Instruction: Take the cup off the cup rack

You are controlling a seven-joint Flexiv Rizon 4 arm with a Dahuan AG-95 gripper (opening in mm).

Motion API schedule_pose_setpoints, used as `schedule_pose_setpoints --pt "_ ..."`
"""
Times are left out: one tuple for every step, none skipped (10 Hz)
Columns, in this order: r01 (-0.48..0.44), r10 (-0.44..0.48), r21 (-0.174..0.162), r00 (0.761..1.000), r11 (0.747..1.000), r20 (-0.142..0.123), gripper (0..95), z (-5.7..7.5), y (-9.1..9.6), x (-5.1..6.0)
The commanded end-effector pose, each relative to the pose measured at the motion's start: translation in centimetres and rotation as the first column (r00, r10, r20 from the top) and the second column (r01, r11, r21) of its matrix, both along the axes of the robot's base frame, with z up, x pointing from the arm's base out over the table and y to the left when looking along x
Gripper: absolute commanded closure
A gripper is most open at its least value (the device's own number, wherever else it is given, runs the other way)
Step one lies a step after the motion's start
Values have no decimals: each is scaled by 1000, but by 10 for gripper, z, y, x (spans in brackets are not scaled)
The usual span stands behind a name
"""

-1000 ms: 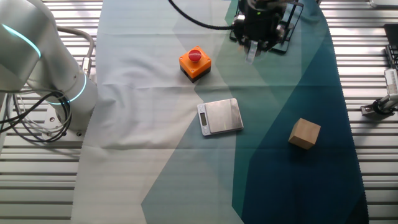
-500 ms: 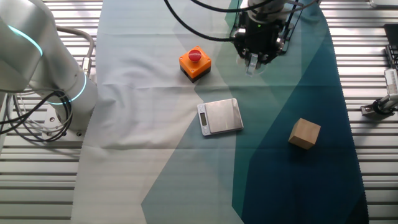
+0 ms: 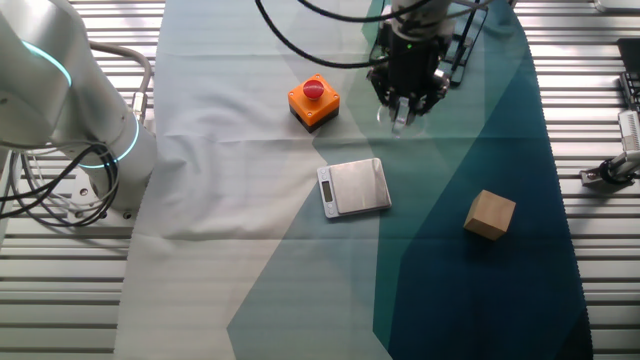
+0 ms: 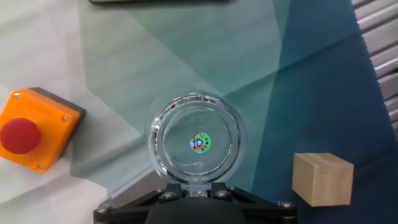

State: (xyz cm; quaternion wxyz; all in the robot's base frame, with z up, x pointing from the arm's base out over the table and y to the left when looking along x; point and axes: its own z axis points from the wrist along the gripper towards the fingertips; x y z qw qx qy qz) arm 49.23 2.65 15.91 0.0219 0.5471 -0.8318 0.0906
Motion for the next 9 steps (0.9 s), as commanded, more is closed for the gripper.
schedule_pose_setpoints --pt "-15 15 -37 1000 999 7 950 -5 -14 -2" --pt "-22 23 -53 1000 998 14 950 -11 -24 -4" --pt "-22 23 -53 1000 998 14 950 -14 -28 -5" --pt "-22 23 -60 1000 998 17 950 -16 -31 -6" --pt "-21 23 -78 1000 997 16 950 -18 -33 -6" --pt "-22 24 -106 1000 994 17 950 -21 -33 -6" --pt "-26 29 -123 999 992 19 950 -26 -34 -5" --pt "-25 28 -129 999 991 23 950 -30 -34 -4" --pt "-30 34 -145 999 989 30 950 -33 -35 -4"
